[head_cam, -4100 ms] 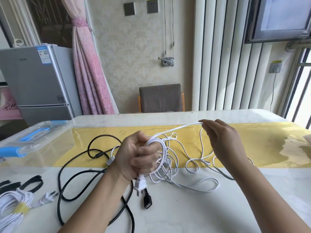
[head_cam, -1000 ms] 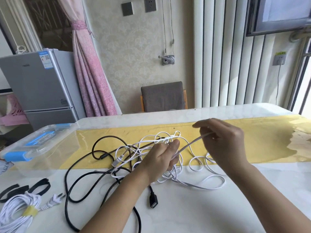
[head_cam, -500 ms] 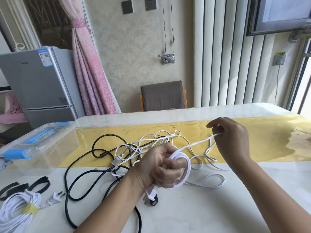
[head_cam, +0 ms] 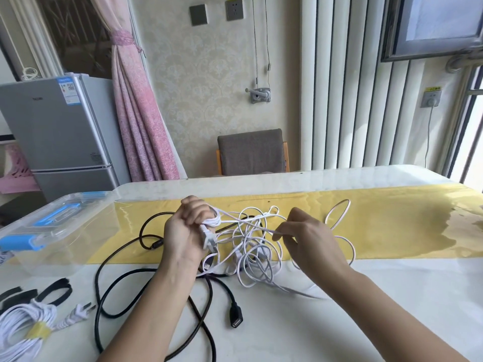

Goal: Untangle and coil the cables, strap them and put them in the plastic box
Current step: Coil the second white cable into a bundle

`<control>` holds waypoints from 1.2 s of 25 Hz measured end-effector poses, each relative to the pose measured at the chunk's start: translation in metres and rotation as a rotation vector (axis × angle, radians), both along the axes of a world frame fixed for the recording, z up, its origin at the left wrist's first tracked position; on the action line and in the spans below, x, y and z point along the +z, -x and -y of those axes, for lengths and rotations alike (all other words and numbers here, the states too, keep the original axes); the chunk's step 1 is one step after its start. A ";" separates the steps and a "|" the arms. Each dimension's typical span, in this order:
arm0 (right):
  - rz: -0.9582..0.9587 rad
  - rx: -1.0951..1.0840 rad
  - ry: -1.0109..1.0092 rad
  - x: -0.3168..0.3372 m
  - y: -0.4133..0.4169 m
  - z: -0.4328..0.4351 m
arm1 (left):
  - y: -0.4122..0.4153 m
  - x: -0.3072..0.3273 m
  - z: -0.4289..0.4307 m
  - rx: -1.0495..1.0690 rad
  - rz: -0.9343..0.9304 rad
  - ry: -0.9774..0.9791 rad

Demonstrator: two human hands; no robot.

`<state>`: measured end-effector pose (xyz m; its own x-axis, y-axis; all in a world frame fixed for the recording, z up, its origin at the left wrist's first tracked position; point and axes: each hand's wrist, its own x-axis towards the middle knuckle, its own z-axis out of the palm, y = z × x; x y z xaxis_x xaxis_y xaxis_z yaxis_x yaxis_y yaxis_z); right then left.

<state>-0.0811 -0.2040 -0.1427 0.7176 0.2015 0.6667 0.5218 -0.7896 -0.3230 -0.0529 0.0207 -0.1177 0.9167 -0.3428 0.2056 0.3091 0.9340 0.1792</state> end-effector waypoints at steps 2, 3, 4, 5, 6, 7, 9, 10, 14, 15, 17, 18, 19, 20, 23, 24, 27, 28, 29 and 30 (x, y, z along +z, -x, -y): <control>0.005 0.084 0.073 -0.003 0.008 -0.013 | -0.001 0.002 0.005 0.225 -0.095 -0.040; 0.008 0.127 0.102 -0.004 0.011 -0.019 | 0.000 0.006 0.007 0.337 -0.113 -0.129; 0.020 0.160 0.120 -0.003 0.014 -0.022 | 0.001 0.009 0.011 0.437 -0.104 -0.245; 0.038 0.179 0.122 -0.002 0.016 -0.023 | 0.002 0.012 0.016 0.537 -0.071 -0.375; 0.055 0.189 0.107 -0.001 0.018 -0.023 | 0.003 0.013 0.020 0.643 -0.022 -0.503; 0.066 0.199 0.084 0.000 0.019 -0.023 | 0.004 0.013 0.024 0.754 0.035 -0.629; 0.063 0.241 0.062 0.001 0.022 -0.023 | 0.005 0.008 0.029 0.975 0.180 -0.914; 0.059 0.265 0.064 0.002 0.024 -0.024 | 0.005 0.005 0.029 1.078 0.269 -1.085; 0.161 0.295 0.007 0.011 0.030 -0.020 | 0.010 -0.004 0.029 1.183 0.734 -1.727; 0.206 0.299 -0.028 0.015 0.031 -0.018 | 0.014 -0.006 0.032 1.079 0.813 -1.842; 0.297 0.276 -0.095 0.023 0.031 -0.009 | 0.024 -0.008 0.044 0.691 0.800 -1.878; 0.330 0.252 -0.126 0.027 0.031 -0.005 | 0.029 -0.008 0.051 0.479 0.712 -1.782; 0.352 0.227 -0.161 0.031 0.030 0.000 | 0.032 -0.007 0.055 0.309 0.612 -1.683; 0.363 0.201 -0.198 0.034 0.029 0.005 | 0.036 -0.004 0.058 0.176 0.537 -1.610; 0.375 0.091 -0.263 0.042 0.025 0.020 | 0.045 0.004 0.060 -0.143 0.458 -1.554; 0.369 0.047 -0.265 0.042 0.023 0.024 | 0.047 0.006 0.058 -0.267 0.455 -1.544; 0.282 -0.068 -0.285 0.043 0.017 0.036 | 0.047 0.011 0.054 -0.693 0.500 -1.316; 0.243 -0.097 -0.302 0.043 0.015 0.040 | 0.046 0.012 0.053 -0.811 0.520 -1.153; 0.209 -0.122 -0.319 0.043 0.013 0.043 | 0.045 0.013 0.051 -0.889 0.542 -0.988; 0.176 -0.142 -0.333 0.042 0.012 0.046 | 0.044 0.014 0.049 -0.934 0.560 -0.828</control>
